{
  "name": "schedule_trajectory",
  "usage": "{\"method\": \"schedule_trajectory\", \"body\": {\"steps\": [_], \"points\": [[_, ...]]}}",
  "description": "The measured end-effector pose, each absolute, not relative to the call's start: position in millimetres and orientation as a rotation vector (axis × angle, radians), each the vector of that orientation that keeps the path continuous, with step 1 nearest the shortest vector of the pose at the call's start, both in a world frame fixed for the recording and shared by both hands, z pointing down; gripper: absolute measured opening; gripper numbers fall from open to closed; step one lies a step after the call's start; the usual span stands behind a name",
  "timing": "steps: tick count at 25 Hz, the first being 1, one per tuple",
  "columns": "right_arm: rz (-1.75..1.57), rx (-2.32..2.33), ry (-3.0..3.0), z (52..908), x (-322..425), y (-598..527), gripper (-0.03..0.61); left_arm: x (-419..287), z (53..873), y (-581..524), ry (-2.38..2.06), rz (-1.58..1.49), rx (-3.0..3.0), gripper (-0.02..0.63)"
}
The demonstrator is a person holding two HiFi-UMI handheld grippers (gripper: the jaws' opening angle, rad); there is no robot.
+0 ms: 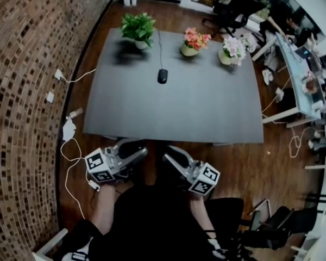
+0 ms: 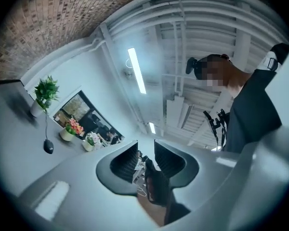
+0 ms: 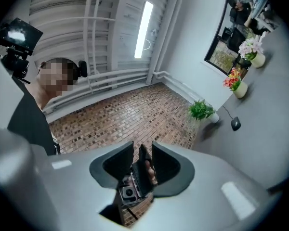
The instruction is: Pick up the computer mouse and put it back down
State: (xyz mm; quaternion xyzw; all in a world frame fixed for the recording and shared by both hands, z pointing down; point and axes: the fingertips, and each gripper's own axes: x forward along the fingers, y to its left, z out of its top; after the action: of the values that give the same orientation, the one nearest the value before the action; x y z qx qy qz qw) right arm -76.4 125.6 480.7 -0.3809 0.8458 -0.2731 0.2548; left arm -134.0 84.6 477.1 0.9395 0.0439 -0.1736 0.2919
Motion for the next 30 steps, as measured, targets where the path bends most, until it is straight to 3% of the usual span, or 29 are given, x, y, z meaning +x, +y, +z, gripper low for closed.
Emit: {"method": "schedule_trajectory", "body": {"steps": [10,15,22,30], "points": [[-0.647,-1.031,2.347,442.5,-104.3,161.0,0.109,-159.8,443.4,134.0,0.221,-0.535,2.518,0.095],[-0.615,-0.995,2.332,434.5,-91.3,144.1,0.109,-136.7,392.2,133.6,0.221,-0.511,2.598,0.095],[-0.624,-0.943,2.348,429.3,-57.0,164.7,0.108,-117.2,426.5,151.6,0.161,-0.505,2.546,0.095],[-0.618,-0.972,2.333,429.0,-36.2,212.2,0.097,-71.2,381.6,198.0,0.263,-0.504,2.518,0.095]]}}
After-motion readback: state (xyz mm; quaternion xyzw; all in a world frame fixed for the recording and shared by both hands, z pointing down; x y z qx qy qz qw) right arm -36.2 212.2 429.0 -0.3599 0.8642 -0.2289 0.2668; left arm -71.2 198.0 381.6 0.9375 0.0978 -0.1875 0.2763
